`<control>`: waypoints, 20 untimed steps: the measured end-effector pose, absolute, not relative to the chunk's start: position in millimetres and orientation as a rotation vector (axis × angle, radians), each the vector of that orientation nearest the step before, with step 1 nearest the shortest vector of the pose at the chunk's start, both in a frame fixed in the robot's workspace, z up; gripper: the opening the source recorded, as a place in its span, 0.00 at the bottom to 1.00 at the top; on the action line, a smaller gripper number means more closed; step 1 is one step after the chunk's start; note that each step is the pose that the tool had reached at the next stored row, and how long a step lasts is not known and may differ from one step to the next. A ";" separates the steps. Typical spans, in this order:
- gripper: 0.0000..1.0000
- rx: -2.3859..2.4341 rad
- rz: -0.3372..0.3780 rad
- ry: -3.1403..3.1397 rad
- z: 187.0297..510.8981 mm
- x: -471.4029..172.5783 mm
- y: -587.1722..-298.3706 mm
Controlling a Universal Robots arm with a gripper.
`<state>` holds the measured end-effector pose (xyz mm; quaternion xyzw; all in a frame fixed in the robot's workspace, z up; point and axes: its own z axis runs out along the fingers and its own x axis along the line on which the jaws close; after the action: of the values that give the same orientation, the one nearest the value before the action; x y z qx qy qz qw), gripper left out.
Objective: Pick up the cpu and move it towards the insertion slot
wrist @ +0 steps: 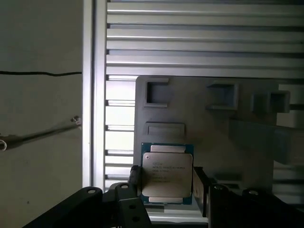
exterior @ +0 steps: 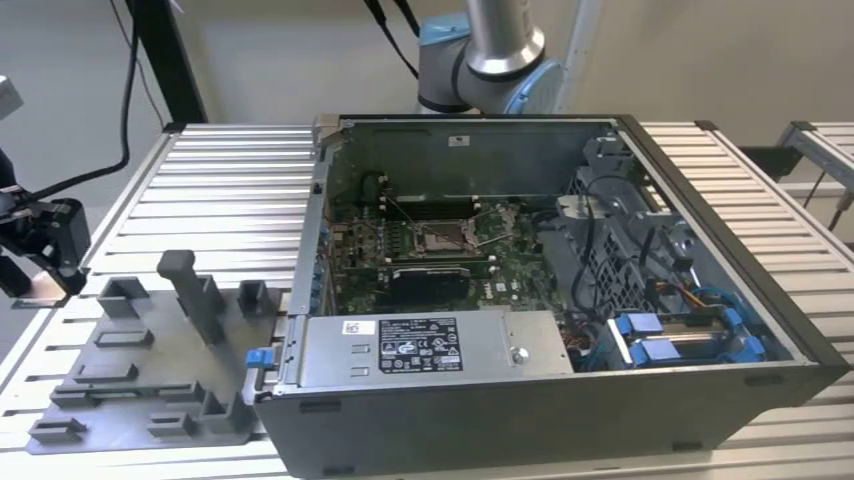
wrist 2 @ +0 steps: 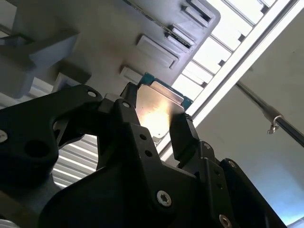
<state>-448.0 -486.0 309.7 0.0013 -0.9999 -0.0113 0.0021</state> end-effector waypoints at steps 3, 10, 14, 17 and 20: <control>0.00 0.004 -0.035 -3.137 315.4 -448.0 -486.0; 0.00 0.004 -0.035 -3.137 324.7 -448.0 -486.0; 0.00 0.004 -0.035 -3.137 328.3 -448.0 -486.0; 0.00 0.004 -0.035 -3.137 330.5 -448.0 -486.0; 0.00 0.004 -0.036 -3.137 332.5 -448.0 -486.0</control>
<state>-448.0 -486.0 332.5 0.0013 -0.9999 -0.0113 0.0021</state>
